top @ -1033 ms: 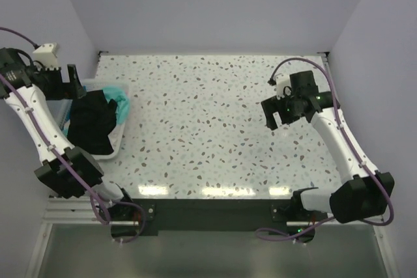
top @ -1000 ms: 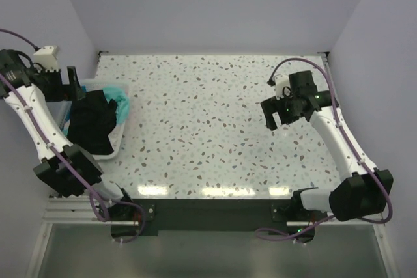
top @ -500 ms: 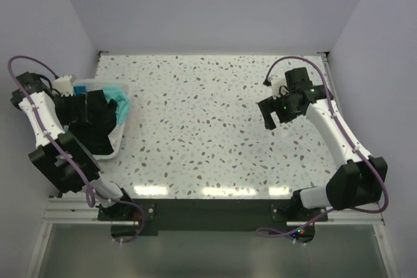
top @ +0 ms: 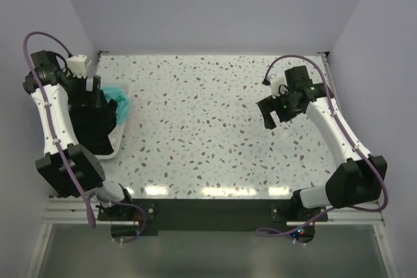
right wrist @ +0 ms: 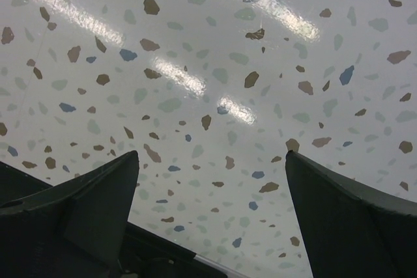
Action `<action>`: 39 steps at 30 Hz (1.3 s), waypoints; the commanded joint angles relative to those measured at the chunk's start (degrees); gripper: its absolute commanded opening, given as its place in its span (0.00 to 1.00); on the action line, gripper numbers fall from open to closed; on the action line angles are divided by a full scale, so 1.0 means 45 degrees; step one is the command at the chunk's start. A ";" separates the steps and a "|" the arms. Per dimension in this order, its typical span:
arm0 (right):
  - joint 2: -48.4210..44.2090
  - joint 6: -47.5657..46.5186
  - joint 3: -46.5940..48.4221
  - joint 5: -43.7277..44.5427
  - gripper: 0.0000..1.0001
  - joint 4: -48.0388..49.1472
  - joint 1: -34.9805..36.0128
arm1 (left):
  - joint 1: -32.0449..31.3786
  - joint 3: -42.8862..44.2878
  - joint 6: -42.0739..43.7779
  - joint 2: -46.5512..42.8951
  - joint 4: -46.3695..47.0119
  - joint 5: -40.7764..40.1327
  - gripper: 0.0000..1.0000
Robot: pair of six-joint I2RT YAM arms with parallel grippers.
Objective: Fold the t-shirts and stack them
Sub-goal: Grab the tshirt from the pile, then move the tshirt to the center of the board
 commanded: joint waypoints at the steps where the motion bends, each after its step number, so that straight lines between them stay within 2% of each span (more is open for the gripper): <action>1: -0.0152 -0.0227 0.0480 -0.0321 0.99 -0.0303 -0.0029 | 0.0949 -0.0251 -0.0655 0.0352 0.0558 -0.0940 1.00; 9: -0.0191 -0.0540 0.0577 -0.0165 0.99 -0.0557 -0.0029 | 0.1302 -0.1305 -0.0675 0.1641 0.1553 -0.2171 1.00; 13: 0.0042 -0.0579 0.0753 -0.0184 0.99 -0.0616 -0.0009 | 0.1283 -0.1579 -0.0656 0.2150 0.1788 -0.2133 1.00; 15: 0.0121 -0.0618 0.0869 -0.0165 0.99 -0.0635 -0.0009 | 0.1263 -0.1638 -0.0637 0.2306 0.1847 -0.2075 0.93; 16: 0.0179 -0.0637 0.0909 -0.0165 0.99 -0.0635 -0.0009 | 0.1263 -0.1619 -0.0637 0.2307 0.1828 -0.2036 0.88; 17: 0.0238 -0.0637 0.0929 -0.0145 0.99 -0.0616 -0.0009 | 0.1263 -0.1502 -0.0637 0.2326 0.1750 -0.1978 0.72; 19: 0.0277 -0.0657 0.0988 -0.0165 0.99 -0.0597 -0.0029 | 0.1244 -0.1190 -0.0656 0.2171 0.1555 -0.1393 0.51; 20: 0.0316 -0.0676 0.0988 -0.0145 0.99 -0.0596 -0.0029 | 0.1186 -0.1034 -0.0675 0.1842 0.1380 -0.1198 0.33; 21: 0.0297 -0.0657 0.0988 -0.0145 0.99 -0.0596 -0.0029 | 0.1069 -0.0530 -0.0676 0.1645 0.1282 -0.0828 0.24; 22: 0.0316 -0.0657 0.0988 -0.0145 0.99 -0.0616 -0.0029 | 0.0778 -0.0273 -0.0618 0.1411 0.1145 -0.0651 0.08; 23: 0.0278 -0.0657 0.0930 -0.0165 0.99 -0.0597 -0.0009 | 0.0582 0.0039 -0.0636 0.0925 0.0951 -0.0398 0.00; 26: 0.0161 -0.0579 0.0871 -0.0126 0.99 -0.0499 -0.0009 | -0.0569 0.1814 -0.0558 0.0278 -0.0025 0.0267 0.00; 31: 0.0043 -0.0267 0.1046 -0.0262 0.99 -0.0421 -0.0165 | -0.4044 0.4994 -0.1025 -0.0174 -0.0710 0.1283 0.00; 32: 0.0043 -0.0228 0.1162 -0.0320 0.99 -0.0421 -0.0204 | -0.4668 0.5544 -0.1182 0.0039 -0.0789 0.1265 0.00; 33: 0.0063 -0.0189 0.1202 -0.0418 0.99 -0.0440 -0.0263 | -0.5931 0.6091 -0.1357 0.0215 -0.0886 0.1284 0.00; 36: 0.0024 -0.0091 0.1358 -0.0458 0.99 -0.0460 -0.0497 | -0.8063 0.8532 -0.1905 0.1230 -0.1238 0.1459 0.00; 38: -0.0113 -0.0013 0.1398 -0.0457 0.99 -0.0401 -0.0653 | -0.9005 1.0131 -0.2335 0.1874 -0.1064 0.1675 0.00; 39: -0.0171 -0.0012 0.1378 -0.0438 0.99 -0.0382 -0.0789 | -1.0035 1.0410 -0.2394 0.1955 -0.0831 0.1617 0.00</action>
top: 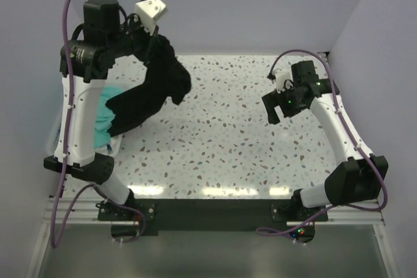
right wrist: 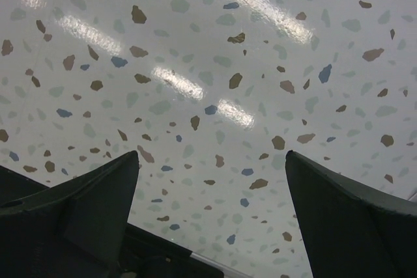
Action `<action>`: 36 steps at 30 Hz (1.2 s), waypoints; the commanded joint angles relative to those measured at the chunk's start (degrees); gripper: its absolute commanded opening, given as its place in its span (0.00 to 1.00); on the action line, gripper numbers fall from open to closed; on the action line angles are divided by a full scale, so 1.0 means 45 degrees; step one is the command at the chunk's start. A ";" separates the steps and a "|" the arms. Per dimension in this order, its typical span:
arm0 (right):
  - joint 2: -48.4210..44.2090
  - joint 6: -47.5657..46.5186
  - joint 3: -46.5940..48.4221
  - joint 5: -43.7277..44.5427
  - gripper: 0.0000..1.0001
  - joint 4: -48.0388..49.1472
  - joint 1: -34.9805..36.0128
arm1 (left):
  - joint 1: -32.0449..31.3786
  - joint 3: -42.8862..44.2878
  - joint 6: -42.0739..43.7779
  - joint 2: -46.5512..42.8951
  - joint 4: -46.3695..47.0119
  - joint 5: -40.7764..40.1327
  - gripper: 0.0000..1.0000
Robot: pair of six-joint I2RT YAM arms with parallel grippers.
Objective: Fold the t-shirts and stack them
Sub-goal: Move the tshirt to the center of the board, then flatten the tshirt out
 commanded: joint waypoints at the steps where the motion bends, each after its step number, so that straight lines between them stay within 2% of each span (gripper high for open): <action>1: -0.0521 0.0225 0.0499 -0.0229 0.99 0.0123 -0.0338 | -0.1791 0.1616 -0.0956 0.0644 0.0461 0.0678 0.00; 3: -0.0639 0.0226 0.0480 -0.0151 0.99 0.0124 -0.0475 | -0.2417 0.1987 -0.1268 0.0605 0.1282 0.1611 0.00; 7: -0.0912 0.0245 0.0421 -0.0151 0.99 0.0143 -0.0807 | -0.2420 0.1698 -0.2031 0.0391 0.3683 0.2126 0.00; 9: -0.1049 0.0245 0.0421 -0.0248 0.99 0.0143 -0.0963 | -0.2072 0.0842 -0.2362 -0.0038 0.4350 0.2726 0.00; 10: -0.1088 0.0168 0.0440 -0.0287 0.99 0.0124 -0.1041 | -0.1817 -0.0846 -0.3002 -0.0523 0.5127 0.3099 0.00; 11: -0.1146 0.0109 0.0460 -0.0423 0.99 0.0085 -0.1081 | -0.1409 -0.1752 -0.3433 -0.0798 0.5521 0.4127 0.08; 12: -0.1166 0.0031 0.0479 -0.0502 0.99 0.0046 -0.1217 | -0.0264 -0.2960 -0.4443 -0.1053 0.5912 0.4679 0.21; 13: -0.1166 -0.0124 0.0499 -0.0599 0.99 -0.0012 -0.1295 | 0.0405 -0.4886 -0.4782 -0.1442 0.6322 0.5071 0.60; 14: -0.1147 -0.0242 0.0518 -0.0658 0.99 -0.0052 -0.1316 | 0.1069 -0.5950 -0.4940 -0.1542 0.6268 0.5268 0.76; 15: -0.1108 -0.0378 0.0519 -0.0717 0.99 -0.0129 -0.1335 | 0.2371 -0.6714 -0.4362 -0.1543 0.6035 0.5676 0.83; 16: -0.1050 -0.0612 0.0519 -0.0795 0.99 -0.0246 -0.1316 | 0.2887 -0.7882 -0.3892 -0.1273 0.5066 0.5661 1.00; 18: -0.0952 -0.0925 0.0499 -0.1029 0.99 -0.0403 -0.1316 | 0.4251 -0.8575 -0.2296 -0.0745 0.4007 0.5660 1.00; 19: -0.0778 -0.1178 0.0460 -0.1127 0.99 -0.0481 -0.1316 | 0.4549 -0.8790 -0.2073 -0.0472 0.3209 0.5584 1.00; 22: -0.0213 -0.1395 0.0265 -0.1050 0.99 -0.0501 -0.1257 | 0.4516 -0.9552 -0.1369 -0.0563 0.3412 0.5468 1.00; 23: 0.0003 -0.1395 0.0149 -0.0895 0.99 -0.0424 -0.1257 | 0.4185 -1.0115 -0.1232 -0.0818 0.3706 0.4634 1.00; 26: 0.0882 -0.1395 0.0050 -0.0406 0.99 -0.0209 -0.1218 | 0.1380 -1.0801 0.0114 -0.1503 0.3884 0.3167 1.00; 28: 0.1331 -0.1454 0.0011 0.0138 0.99 -0.0034 -0.1198 | 0.0339 -1.1758 0.0701 -0.1757 0.4214 0.2637 1.00; 32: 0.2735 -0.1629 0.0011 0.0745 0.94 -0.0169 -0.1179 | -0.1809 -1.3204 0.1308 -0.1408 0.4665 0.0745 0.91; 33: 0.2933 -0.1746 0.0011 0.0844 0.93 -0.0208 -0.1198 | -0.2027 -1.3400 0.1560 -0.1233 0.4704 0.0642 0.86; 36: 0.3266 -0.1981 -0.0378 0.1351 0.88 -0.0131 -0.1198 | -0.3178 -1.3850 0.2204 -0.0957 0.4665 0.0447 0.80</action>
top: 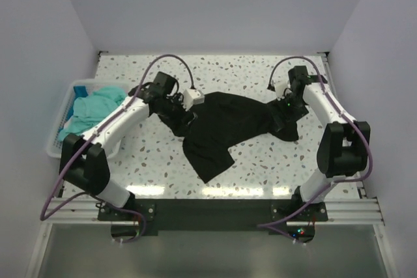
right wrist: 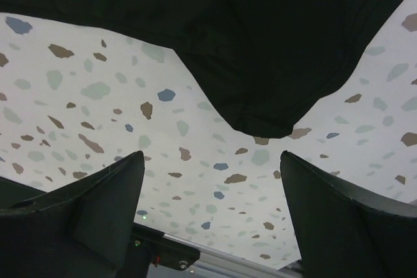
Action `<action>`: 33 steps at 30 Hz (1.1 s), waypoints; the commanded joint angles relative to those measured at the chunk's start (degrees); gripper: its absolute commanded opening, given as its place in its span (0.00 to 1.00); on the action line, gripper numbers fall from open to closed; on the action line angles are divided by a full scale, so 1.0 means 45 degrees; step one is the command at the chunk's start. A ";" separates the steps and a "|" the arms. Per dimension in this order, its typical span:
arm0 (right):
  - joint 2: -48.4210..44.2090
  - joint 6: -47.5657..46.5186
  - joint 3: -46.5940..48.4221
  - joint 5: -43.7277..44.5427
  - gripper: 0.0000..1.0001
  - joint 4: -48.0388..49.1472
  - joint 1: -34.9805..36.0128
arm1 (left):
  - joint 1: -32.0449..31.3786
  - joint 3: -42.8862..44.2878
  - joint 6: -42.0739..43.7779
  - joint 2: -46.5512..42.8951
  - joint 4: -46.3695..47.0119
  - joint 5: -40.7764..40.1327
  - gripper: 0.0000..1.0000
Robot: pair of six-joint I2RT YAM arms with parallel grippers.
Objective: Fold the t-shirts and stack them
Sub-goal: Flatten the tshirt out
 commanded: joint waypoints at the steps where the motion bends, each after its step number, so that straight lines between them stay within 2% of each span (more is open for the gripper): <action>1: -0.0050 -0.0862 -0.0553 0.1084 0.86 0.0358 0.0021 | -0.1454 -0.0832 0.1559 -0.0062 0.0725 -0.1147 0.80; 6: 0.0164 -0.1781 -0.1376 0.1614 0.74 0.0792 -0.0038 | -0.3374 -0.2259 0.2341 -0.0455 0.1410 -0.1070 0.78; 10: 0.0592 -0.2330 -0.1767 0.2024 0.67 0.1338 -0.0096 | -0.4777 -0.3373 0.2831 -0.0807 0.2815 -0.1147 0.74; 17: 0.1804 -0.2604 -0.1319 0.1947 0.57 0.1573 -0.0116 | -0.6088 -0.3765 0.3162 0.0286 0.4184 -0.1674 0.68; 24: 0.1845 -0.2800 -0.1065 0.1732 0.57 0.1282 -0.0155 | -0.7769 -0.4956 0.4392 0.0129 0.5453 -0.1713 0.68; 30: 0.1650 -0.3014 -0.0655 0.1674 0.60 0.0696 -0.0389 | -0.8044 -0.5191 0.4258 0.1144 0.6351 -0.2318 0.71; 32: 0.1552 -0.3112 -0.0538 0.1673 0.61 0.0578 -0.0428 | -0.8044 -0.5697 0.4258 0.1049 0.6820 -0.2767 0.68; 33: 0.1532 -0.3190 -0.0498 0.1403 0.61 0.0423 -0.0545 | -0.8044 -0.5796 0.4412 0.0990 0.6977 -0.2807 0.60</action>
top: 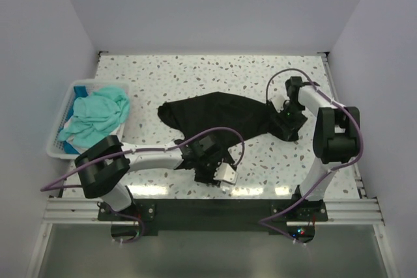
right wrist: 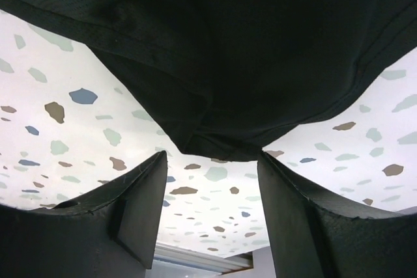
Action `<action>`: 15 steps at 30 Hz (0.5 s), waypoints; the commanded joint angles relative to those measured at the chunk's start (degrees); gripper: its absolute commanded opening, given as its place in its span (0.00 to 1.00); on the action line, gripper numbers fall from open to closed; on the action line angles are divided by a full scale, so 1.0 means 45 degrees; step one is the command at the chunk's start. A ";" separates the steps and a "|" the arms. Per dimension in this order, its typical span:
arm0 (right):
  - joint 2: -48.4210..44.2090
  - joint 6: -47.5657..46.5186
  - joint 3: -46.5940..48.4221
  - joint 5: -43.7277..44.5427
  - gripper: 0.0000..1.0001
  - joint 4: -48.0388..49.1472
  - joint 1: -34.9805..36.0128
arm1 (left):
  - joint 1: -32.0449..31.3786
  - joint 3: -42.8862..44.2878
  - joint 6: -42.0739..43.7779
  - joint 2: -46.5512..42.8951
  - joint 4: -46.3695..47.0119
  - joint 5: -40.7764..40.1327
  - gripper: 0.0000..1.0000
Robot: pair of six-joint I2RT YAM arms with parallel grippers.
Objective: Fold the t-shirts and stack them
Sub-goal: Flatten the tshirt out
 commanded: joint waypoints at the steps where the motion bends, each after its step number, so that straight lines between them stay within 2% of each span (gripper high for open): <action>1: -0.0634 -0.0543 0.0609 -0.0421 0.63 -0.0671 -0.0240 | 0.0004 -0.0721 0.0572 0.0091 0.1315 -0.0899 0.55; 2: -0.0654 -0.0582 0.0649 -0.0461 0.63 -0.0711 -0.0298 | 0.0004 -0.0857 0.0591 0.0130 0.1276 -0.1112 0.43; 4: -0.0771 -0.0719 0.0765 -0.0655 0.64 -0.0867 -0.0298 | 0.0082 -0.0800 0.0631 0.0228 0.0809 -0.1270 0.30; 5: -0.0810 -0.0758 0.0824 -0.0695 0.64 -0.0887 -0.0279 | 0.0160 -0.0703 0.0573 0.0131 0.0517 -0.1290 0.17; 6: -0.0869 -0.0894 0.0883 -0.0773 0.65 -0.0984 -0.0627 | 0.0354 -0.0354 0.0456 -0.0315 -0.0143 -0.1116 0.11; 8: -0.1063 -0.1012 0.1058 -0.1064 0.67 -0.1024 -0.0766 | 0.1873 0.0406 -0.0029 -0.0980 -0.1024 0.0301 0.00; 9: -0.1142 -0.1148 0.1117 -0.1182 0.68 -0.1120 -0.0806 | 0.2498 0.1436 -0.0246 -0.1467 -0.1899 0.0718 0.00; 10: -0.1220 -0.1227 0.1234 -0.1338 0.69 -0.1199 -0.0845 | 0.3780 0.2103 -0.0422 -0.1607 -0.2391 0.1108 0.00; 13: -0.1552 -0.1578 0.1313 -0.1944 0.70 -0.1355 -0.0904 | 0.5816 0.4171 -0.0503 -0.1745 -0.4267 0.2535 0.00; 15: -0.1806 -0.1832 0.1352 -0.2315 0.70 -0.1433 -0.0904 | 0.6485 0.4841 -0.0521 -0.1687 -0.4854 0.2752 0.00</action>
